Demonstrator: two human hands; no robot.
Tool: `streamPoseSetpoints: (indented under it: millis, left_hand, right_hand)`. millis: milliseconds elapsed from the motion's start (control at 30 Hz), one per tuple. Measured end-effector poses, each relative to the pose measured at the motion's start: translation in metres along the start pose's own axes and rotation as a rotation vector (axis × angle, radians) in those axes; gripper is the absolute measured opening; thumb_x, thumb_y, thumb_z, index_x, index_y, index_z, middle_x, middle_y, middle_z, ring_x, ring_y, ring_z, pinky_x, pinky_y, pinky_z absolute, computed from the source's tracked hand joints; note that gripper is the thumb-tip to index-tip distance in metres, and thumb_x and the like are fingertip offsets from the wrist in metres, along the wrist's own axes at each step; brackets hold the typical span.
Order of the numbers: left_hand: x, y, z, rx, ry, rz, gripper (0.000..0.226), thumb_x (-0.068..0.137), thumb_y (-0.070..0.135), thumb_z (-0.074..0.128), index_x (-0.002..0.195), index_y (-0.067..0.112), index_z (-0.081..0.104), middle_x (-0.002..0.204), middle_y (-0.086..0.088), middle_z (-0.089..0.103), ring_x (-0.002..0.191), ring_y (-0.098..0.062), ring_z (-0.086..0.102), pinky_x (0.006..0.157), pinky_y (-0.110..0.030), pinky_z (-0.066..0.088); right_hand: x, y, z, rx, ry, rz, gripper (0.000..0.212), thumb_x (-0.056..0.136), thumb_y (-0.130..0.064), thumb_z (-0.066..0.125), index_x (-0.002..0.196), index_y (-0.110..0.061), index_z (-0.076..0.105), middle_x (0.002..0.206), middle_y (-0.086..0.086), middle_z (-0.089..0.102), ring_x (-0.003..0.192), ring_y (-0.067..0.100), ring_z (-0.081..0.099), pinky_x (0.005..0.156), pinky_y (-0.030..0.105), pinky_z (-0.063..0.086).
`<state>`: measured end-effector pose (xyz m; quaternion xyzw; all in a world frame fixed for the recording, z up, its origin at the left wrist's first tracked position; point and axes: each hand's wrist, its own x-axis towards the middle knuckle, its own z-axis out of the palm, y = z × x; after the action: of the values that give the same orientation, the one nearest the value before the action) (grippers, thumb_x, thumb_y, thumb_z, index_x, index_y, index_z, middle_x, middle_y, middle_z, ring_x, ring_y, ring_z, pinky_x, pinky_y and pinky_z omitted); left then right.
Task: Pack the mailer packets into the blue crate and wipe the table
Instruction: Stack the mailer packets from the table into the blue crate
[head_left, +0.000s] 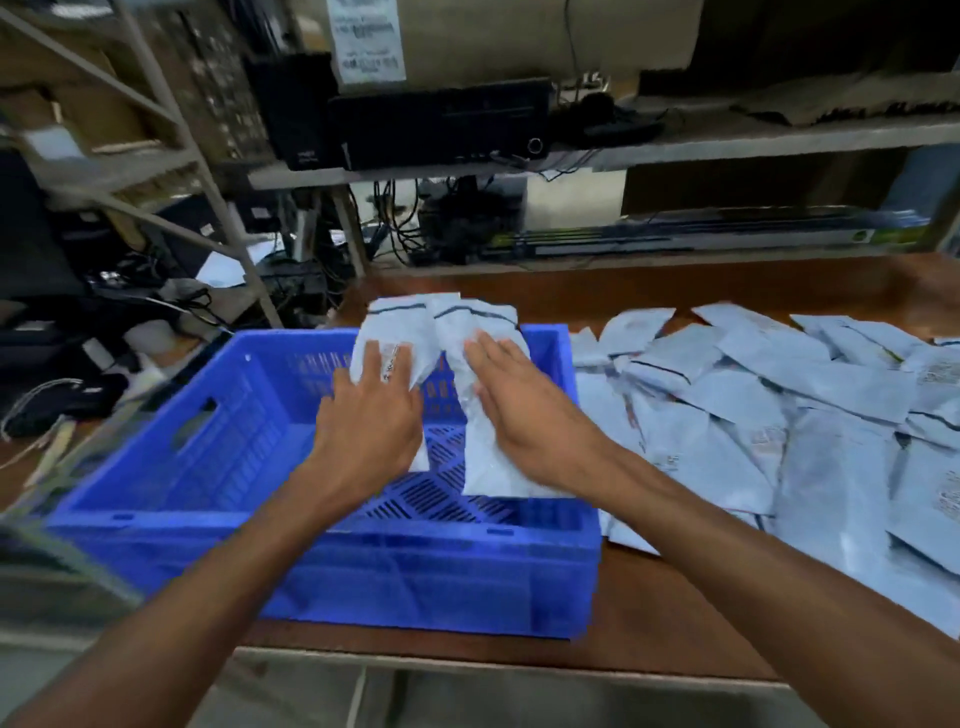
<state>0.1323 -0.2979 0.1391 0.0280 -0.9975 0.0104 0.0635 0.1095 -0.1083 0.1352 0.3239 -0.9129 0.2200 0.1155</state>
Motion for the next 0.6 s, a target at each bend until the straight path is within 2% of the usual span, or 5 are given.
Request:
streamPoseSetpoints:
  millis: [167,267,333,467,600]
  left_hand:
    - [0.022,-0.025,0.038,0.047,-0.313,0.049,0.062,0.1,0.04,0.023,0.155,0.015,0.012,0.163,-0.014,-0.002,0.138,-0.051,0.023,0.104,-0.06,0.033]
    - [0.037,-0.02,0.061,0.081,-0.546,0.184,0.059,0.103,0.033,0.026,0.157,0.018,0.009,0.162,-0.015,-0.015,0.144,-0.052,0.008,0.108,-0.06,0.028]
    - [0.04,-0.011,0.069,0.067,-0.735,0.241,0.057,0.105,0.028,0.027,0.158,0.028,0.004,0.16,-0.011,-0.025,0.147,-0.048,-0.002,0.112,-0.06,0.025]
    - [0.051,-0.012,0.084,0.028,-0.987,0.198,0.09,0.094,0.067,0.039,0.15,0.034,-0.023,0.155,-0.001,-0.036,0.145,-0.036,0.026,0.102,-0.042,0.046]
    - [0.055,-0.012,0.096,0.135,-1.03,0.317,0.105,0.089,0.067,0.051,0.151,0.029,-0.024,0.155,-0.005,-0.038,0.143,-0.03,0.032,0.093,-0.033,0.053]
  right_hand:
    - [0.024,0.006,0.061,-0.178,-0.344,0.179,0.041,0.096,-0.005,0.042,0.136,0.0,0.037,0.148,0.015,0.033,0.134,0.039,0.033,0.102,0.05,0.041]
    - [0.024,0.016,0.07,-0.235,-0.504,0.278,0.025,0.098,-0.005,0.038,0.12,0.001,0.047,0.135,0.018,0.043,0.125,0.037,0.041,0.096,0.042,0.036]
    - [0.027,0.019,0.074,-0.278,-0.661,0.316,0.031,0.101,-0.01,0.034,0.125,0.002,0.049,0.141,0.019,0.04,0.135,0.034,0.033,0.107,0.042,0.031]
    - [0.033,0.022,0.088,-0.357,-1.057,0.443,0.083,0.099,-0.051,0.044,0.156,-0.009,0.001,0.164,0.012,-0.009,0.151,0.03,0.005,0.119,0.049,0.016]
    - [0.031,0.026,0.108,-0.437,-1.204,0.48,0.118,0.084,-0.054,0.068,0.151,-0.023,-0.025,0.157,0.011,-0.031,0.144,0.036,0.029,0.112,0.044,0.034]
